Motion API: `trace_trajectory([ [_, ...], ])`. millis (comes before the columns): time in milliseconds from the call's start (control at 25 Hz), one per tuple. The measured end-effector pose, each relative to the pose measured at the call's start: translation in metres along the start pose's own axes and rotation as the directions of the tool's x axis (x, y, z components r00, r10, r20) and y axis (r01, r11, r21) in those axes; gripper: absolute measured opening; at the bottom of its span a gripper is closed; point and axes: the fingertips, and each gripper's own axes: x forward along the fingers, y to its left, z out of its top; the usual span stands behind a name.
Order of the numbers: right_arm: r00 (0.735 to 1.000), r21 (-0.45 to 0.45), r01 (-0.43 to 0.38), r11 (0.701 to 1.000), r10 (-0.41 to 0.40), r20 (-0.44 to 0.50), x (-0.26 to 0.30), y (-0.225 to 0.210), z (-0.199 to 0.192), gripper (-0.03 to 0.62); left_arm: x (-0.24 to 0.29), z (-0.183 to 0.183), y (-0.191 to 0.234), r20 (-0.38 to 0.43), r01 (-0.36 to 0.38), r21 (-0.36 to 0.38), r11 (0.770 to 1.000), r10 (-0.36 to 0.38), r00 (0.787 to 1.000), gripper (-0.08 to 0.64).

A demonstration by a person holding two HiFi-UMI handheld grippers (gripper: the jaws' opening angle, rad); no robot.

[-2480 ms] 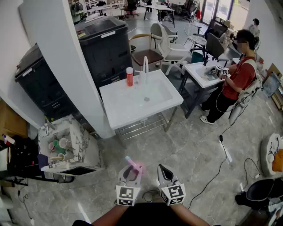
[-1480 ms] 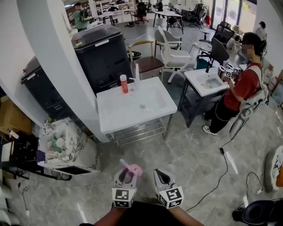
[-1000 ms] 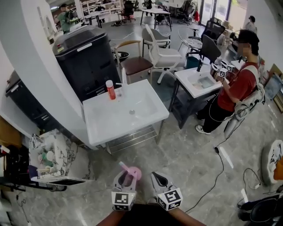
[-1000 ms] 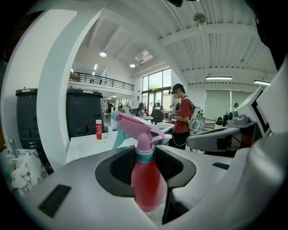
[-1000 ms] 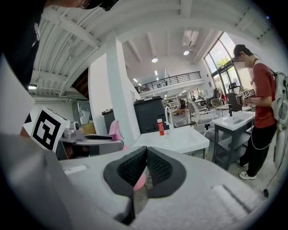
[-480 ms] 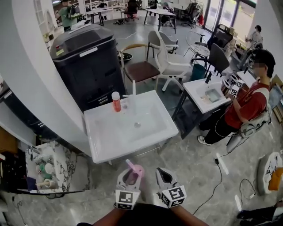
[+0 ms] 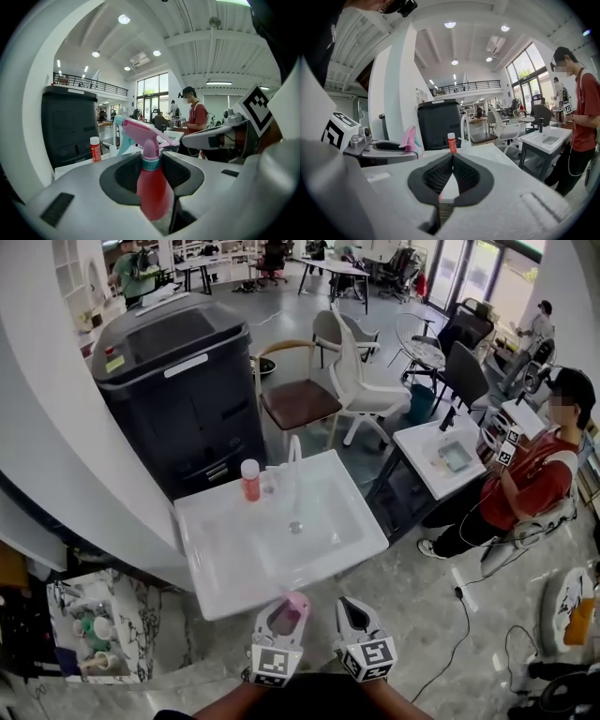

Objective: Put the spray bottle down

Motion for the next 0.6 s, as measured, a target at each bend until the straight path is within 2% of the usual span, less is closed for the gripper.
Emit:
trace_trajectory([
  [80,1.0,-0.012,0.013,1.0,-0.013,-0.008,0.011,-0.007,0.004,-0.002,0.013,0.005,0.003,0.006,0.022,0.004,1.0,-0.022,1.0,0.149],
  [240,1.0,-0.021,0.03,0.999,-0.03,-0.003,0.032,-0.02,0.014,-0.002,0.033,0.01,0.007,0.01,0.05,-0.031,0.998,-0.05,0.999,0.149],
  [440,1.0,-0.018,0.03,0.999,-0.029,0.006,0.065,-0.045,0.022,-0.002,0.066,0.022,0.018,0.022,0.046,-0.034,0.998,-0.045,0.999,0.149],
  [600,1.0,-0.01,0.001,1.0,-0.001,0.003,0.101,-0.077,0.029,-0.002,0.104,0.032,0.023,0.014,0.037,0.011,0.999,-0.038,0.999,0.149],
])
